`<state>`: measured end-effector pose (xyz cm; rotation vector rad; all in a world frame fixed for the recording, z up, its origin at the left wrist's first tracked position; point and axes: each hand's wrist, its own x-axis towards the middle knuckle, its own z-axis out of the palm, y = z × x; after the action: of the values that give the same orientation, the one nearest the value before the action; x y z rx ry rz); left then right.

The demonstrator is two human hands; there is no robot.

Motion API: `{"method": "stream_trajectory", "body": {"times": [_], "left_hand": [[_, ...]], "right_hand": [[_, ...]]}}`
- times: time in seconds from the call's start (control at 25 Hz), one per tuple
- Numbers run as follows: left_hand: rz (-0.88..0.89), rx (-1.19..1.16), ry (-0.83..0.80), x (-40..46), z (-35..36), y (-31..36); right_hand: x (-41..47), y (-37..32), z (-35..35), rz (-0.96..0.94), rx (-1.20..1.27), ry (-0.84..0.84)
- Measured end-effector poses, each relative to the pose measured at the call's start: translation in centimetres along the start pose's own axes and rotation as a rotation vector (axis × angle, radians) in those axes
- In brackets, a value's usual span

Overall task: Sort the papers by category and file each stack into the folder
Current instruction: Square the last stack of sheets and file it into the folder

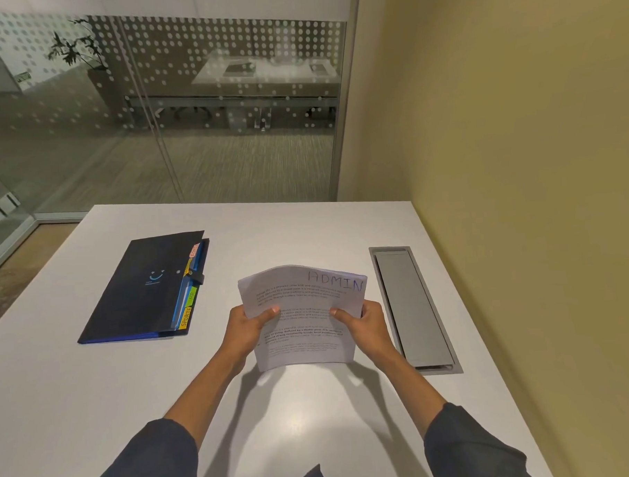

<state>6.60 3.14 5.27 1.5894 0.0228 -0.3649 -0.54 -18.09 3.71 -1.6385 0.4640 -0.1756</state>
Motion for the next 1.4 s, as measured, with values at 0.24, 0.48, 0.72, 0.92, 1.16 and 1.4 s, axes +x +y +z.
{"method": "stream_trajectory", "body": {"times": [0.24, 0.48, 0.72, 0.92, 1.16, 1.4], "left_hand": [[0.015, 0.053, 0.017, -0.9, 0.2, -0.5], [-0.040, -0.131, -0.025, -0.4, 0.0, 3.4], [-0.078, -0.305, -0.206, 0.2, -0.9, 8.9], [-0.017, -0.662, -0.194, 2.5, -1.8, 10.9], [-0.001, -0.769, -0.242, 3.4, -1.4, 10.6], [-0.014, -0.836, -0.217, 3.6, -1.3, 10.4]], "right_hand": [[-0.4, 0.4, -0.5, 0.022, -0.054, -0.022], [-1.1, -1.6, -0.8, 0.042, 0.123, -0.085], [-1.0, -3.6, -0.7, 0.121, 0.258, -0.111], [-1.7, -4.2, -0.4, 0.153, 0.288, -0.190], [-1.9, -4.2, -0.6, 0.167, 0.272, -0.218], [-1.9, -4.1, -0.6, 0.135, 0.239, -0.223]]}}
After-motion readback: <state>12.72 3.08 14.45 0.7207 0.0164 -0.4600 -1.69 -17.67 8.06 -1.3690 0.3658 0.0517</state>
